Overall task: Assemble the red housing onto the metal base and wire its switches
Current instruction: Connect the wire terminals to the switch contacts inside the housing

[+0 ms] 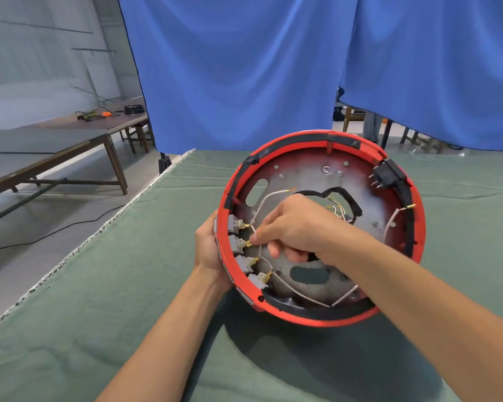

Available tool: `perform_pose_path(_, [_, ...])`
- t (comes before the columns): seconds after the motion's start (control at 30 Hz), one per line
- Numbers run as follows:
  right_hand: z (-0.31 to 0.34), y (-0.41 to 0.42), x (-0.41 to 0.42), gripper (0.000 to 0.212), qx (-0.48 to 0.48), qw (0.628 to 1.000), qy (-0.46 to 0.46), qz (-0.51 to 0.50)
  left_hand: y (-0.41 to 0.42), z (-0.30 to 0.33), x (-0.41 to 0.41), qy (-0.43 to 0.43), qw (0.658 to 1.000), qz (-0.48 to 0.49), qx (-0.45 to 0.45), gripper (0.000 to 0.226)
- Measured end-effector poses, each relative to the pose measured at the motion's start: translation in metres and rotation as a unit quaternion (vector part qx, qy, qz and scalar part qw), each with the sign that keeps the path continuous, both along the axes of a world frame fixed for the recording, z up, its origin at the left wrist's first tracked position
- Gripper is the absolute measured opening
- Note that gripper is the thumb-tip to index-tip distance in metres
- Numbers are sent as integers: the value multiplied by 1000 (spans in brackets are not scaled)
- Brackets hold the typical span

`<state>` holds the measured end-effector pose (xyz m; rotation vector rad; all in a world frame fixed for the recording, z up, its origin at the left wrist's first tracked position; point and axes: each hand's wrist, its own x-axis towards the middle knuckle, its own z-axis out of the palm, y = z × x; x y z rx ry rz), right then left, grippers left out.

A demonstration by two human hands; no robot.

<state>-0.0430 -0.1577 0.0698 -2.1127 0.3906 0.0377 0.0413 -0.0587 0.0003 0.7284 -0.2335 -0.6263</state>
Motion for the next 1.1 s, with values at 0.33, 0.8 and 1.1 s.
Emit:
perform_pose_path(0.33, [-6,-1,0,26,30,997,-24,-63,-2,-8,5,-46,999,-13,-26,52])
perform_pose_path(0.8, [-6,5,0,20,-1,998,-9,-66,-3,-11,8,-46,997,42,38,37])
perform_pose_path(1.1, [-10,4,0,26,-19,997,-16,-76,-2,-8,5,-52,994,62,78,52])
